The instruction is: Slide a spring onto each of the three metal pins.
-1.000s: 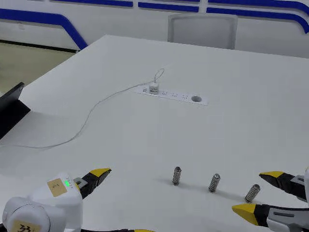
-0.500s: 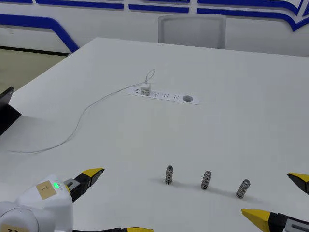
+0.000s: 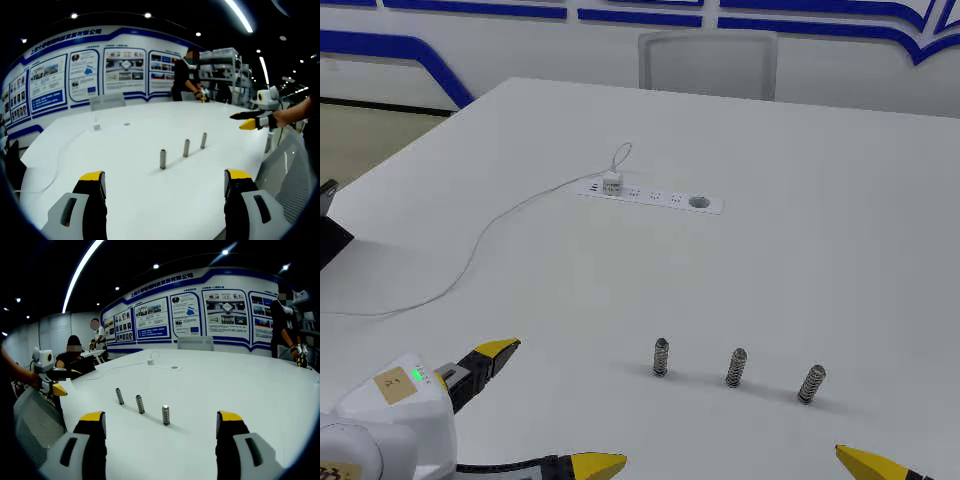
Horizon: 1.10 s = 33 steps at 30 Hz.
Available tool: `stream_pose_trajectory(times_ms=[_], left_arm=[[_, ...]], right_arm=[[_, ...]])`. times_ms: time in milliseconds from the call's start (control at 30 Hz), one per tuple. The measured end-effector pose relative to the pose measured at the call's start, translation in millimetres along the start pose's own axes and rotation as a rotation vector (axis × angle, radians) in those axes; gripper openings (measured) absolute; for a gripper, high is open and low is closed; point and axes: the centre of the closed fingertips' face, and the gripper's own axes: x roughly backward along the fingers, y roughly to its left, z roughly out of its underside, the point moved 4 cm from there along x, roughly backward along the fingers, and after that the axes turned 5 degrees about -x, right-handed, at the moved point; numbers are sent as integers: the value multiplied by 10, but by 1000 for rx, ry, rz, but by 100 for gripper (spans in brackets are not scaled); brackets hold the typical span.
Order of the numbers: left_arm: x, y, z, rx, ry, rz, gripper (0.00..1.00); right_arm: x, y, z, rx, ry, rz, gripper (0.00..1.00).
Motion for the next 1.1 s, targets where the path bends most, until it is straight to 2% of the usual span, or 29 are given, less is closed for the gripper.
stream_pose_trajectory(times_ms=[100,333,600,733,833,967,1100], left_arm=[[5,11,-1,2,-1,-7,100],[8,8,-10,2,-5,-9,100],[14,-8,-76,-38,-27,-12,100],[43,30,-179,-56,-72,-39,100],[47,76,-205,-34,-87,-58,100],[44,120,-266,-24,-119,-78,100],[40,140,-328,-18,-149,-97,100]], right_arm=[[8,14,42,11,12,15,92],[45,28,126,-22,-7,24,91],[64,17,61,-22,-57,30,91],[95,-15,3,-15,-77,55,91],[97,-7,-66,-80,-115,59,90],[78,9,-73,-54,-104,67,90],[76,26,-91,-59,-110,69,90]])
